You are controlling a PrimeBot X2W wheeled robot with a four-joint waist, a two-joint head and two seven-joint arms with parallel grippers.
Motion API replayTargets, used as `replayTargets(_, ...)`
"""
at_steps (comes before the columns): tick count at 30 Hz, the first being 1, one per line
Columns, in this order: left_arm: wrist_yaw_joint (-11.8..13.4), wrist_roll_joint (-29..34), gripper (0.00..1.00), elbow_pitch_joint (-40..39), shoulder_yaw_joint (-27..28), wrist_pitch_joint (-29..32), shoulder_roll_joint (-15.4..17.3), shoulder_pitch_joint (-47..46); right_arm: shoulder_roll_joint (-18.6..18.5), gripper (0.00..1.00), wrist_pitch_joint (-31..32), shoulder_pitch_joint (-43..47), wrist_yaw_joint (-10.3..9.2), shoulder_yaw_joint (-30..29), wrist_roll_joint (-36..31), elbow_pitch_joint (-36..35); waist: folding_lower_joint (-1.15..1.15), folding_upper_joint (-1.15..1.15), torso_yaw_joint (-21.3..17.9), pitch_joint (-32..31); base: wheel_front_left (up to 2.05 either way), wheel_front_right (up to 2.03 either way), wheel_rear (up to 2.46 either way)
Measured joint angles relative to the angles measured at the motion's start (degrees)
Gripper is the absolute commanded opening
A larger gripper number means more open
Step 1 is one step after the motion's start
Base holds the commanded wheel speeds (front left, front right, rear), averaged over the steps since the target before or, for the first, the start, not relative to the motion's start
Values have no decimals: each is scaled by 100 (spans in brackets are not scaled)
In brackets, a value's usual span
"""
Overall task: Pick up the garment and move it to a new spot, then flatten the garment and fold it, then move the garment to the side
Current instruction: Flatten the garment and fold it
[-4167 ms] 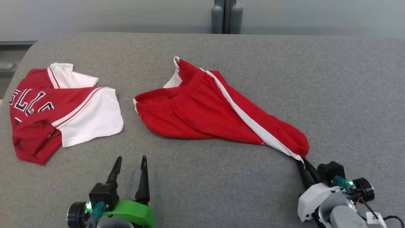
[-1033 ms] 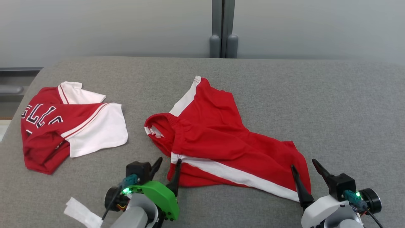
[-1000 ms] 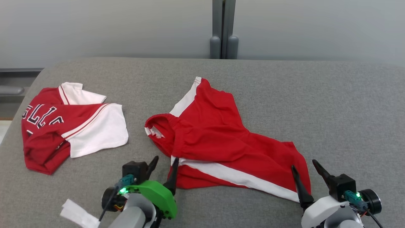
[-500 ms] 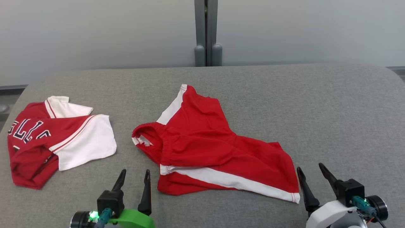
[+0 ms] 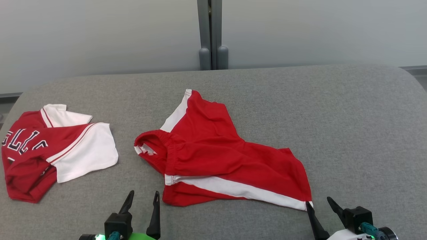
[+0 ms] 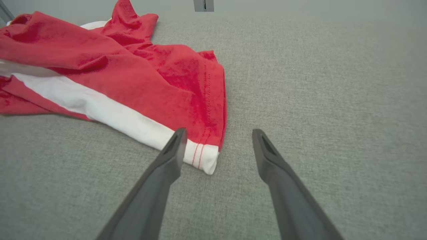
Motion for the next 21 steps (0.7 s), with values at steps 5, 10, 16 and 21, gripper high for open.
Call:
replayTargets(5,-92,46,100,1,22,0,-27,-7,5,100,0,-77,0,22,270,454,0,0,99,38,0,0,0)
replayTargets(10,-144,67,100,1,-32,0,-36,-24,1,100,0,-213,1,74,406,588,0,0,187,76,0,0,0)
replayTargets(16,-149,-18,100,-10,-135,0,-40,-79,1,95,0,-348,1,115,344,901,0,0,233,167,0,0,0)
replayTargets(21,-210,-85,100,-27,-241,0,-41,-152,0,0,-1,-456,1,87,402,998,0,0,254,266,0,0,0)
